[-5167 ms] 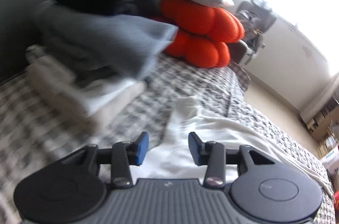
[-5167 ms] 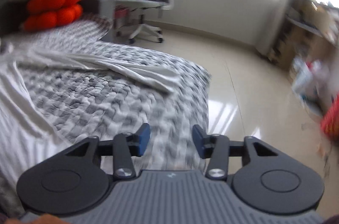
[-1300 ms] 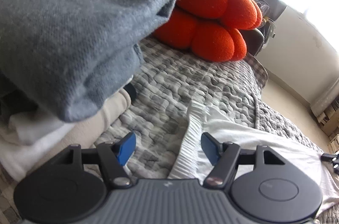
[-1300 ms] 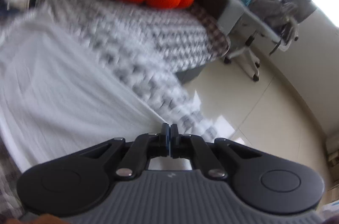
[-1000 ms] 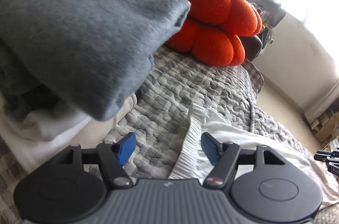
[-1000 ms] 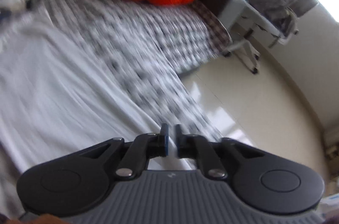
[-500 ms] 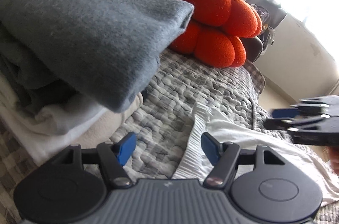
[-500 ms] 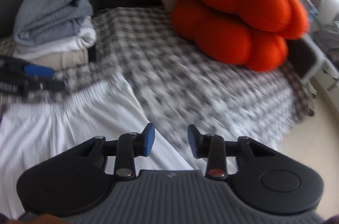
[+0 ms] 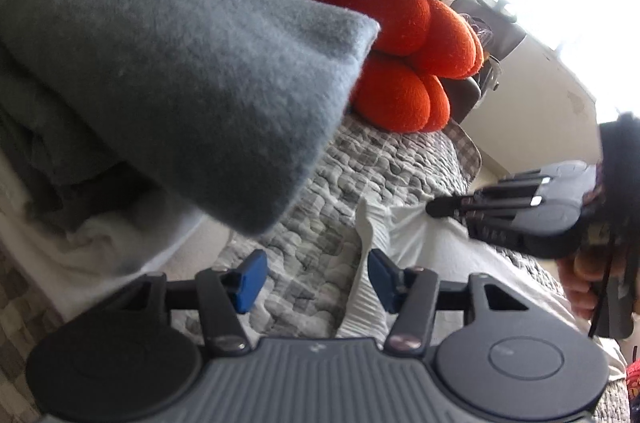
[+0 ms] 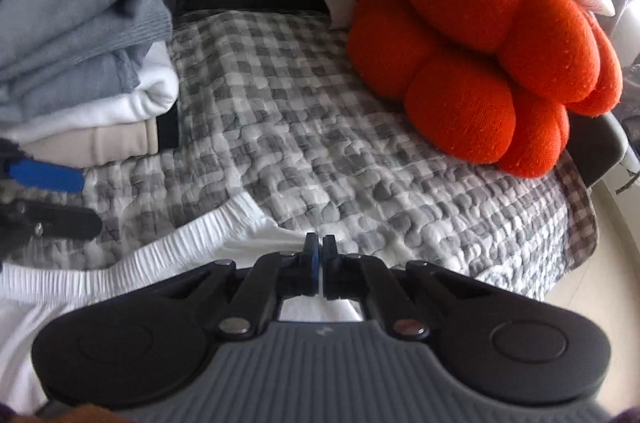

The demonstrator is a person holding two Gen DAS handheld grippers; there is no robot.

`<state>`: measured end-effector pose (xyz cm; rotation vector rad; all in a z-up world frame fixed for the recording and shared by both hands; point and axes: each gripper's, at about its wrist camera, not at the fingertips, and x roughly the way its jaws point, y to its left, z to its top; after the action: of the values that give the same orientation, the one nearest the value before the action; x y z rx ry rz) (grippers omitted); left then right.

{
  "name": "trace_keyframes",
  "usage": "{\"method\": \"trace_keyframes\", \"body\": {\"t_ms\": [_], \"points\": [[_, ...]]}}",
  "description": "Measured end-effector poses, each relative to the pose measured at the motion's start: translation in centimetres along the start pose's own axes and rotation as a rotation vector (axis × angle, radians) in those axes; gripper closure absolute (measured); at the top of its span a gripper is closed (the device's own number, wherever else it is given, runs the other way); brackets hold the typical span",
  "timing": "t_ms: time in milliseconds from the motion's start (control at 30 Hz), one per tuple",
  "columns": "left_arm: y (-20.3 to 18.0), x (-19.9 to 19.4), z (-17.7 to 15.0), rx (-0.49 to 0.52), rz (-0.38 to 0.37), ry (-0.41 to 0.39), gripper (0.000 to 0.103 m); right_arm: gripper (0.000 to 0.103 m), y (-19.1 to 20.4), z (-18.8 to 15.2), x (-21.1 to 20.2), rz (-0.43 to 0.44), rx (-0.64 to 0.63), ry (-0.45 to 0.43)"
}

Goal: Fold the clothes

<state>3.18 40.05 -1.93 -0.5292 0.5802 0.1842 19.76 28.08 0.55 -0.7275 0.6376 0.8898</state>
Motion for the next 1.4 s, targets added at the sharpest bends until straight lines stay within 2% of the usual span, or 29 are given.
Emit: {"method": "trace_keyframes", "body": {"t_ms": [67,167,233,333,400,467,567,667,733,833,867,933,967,1000,1033,1067,1133,1267,1400], "points": [[0.1,0.2,0.1,-0.008,-0.011,0.008,0.047,0.103,0.3,-0.2,0.7,-0.030,-0.009,0.017],[-0.1,0.6,0.1,-0.006,-0.013,0.023,0.047,0.102,-0.1,-0.1,0.6,-0.032,0.032,-0.005],[-0.1,0.8,0.0,-0.002,-0.009,0.033,0.047,0.098,-0.3,-0.1,0.6,-0.054,0.059,-0.023],[-0.2,0.7,0.0,-0.002,-0.013,0.038,0.047,0.093,0.4,-0.5,0.6,-0.047,0.028,0.008],[-0.2,0.6,0.0,-0.003,-0.016,0.039,0.047,0.093,0.7,-0.9,-0.4,-0.057,0.029,0.014],[-0.5,0.6,0.0,0.010,-0.018,0.039,0.047,0.093,0.7,-1.7,-2.3,-0.027,0.080,0.013],[-1.2,0.6,-0.1,0.043,-0.019,0.042,0.047,0.090,0.4,-4.4,-6.3,0.047,0.176,0.024],[-2.0,0.8,-0.2,0.066,-0.018,0.050,0.047,0.090,1.2,-8.1,-10.2,0.117,0.195,0.012],[-2.3,0.9,-0.2,0.070,-0.017,0.056,0.047,0.090,1.2,-11.0,-11.8,0.120,0.207,0.010],[-2.9,1.1,-0.3,0.074,-0.017,0.072,0.047,0.090,1.0,-15.3,-11.9,0.161,0.258,0.034],[-3.1,1.1,-0.4,0.077,-0.011,0.080,0.047,0.093,0.9,-16.4,-11.9,0.155,0.276,0.013],[-3.4,0.8,-0.6,0.072,0.011,0.088,0.047,0.093,0.3,-18.0,-12.0,0.115,0.337,-0.043],[-3.4,0.3,-0.7,0.068,0.024,0.084,0.047,0.093,0.2,-18.3,-12.1,0.038,0.359,-0.042],[-3.5,-0.2,-0.8,0.063,0.037,0.080,0.046,0.087,0.2,-18.4,-12.2,-0.061,0.365,-0.033],[-3.4,-0.8,-0.9,0.059,0.048,0.077,0.046,0.086,0.2,-18.5,-12.2,-0.161,0.370,-0.025],[-3.1,-1.7,-1.2,0.053,0.054,0.077,0.046,0.086,0.1,-18.8,-12.5,-0.177,0.378,-0.037],[-2.7,-3.5,-1.8,0.041,0.068,0.076,0.044,0.089,-0.2,-19.5,-13.6,-0.106,0.428,-0.087],[-1.6,-7.2,-2.9,0.010,0.087,0.074,0.044,0.089,0.2,-20.7,-16.5,-0.048,0.529,-0.161],[-0.8,-10.3,-4.6,-0.038,0.101,0.036,0.031,0.085,1.0,-22.0,-18.6,-0.003,0.568,-0.214]]}}
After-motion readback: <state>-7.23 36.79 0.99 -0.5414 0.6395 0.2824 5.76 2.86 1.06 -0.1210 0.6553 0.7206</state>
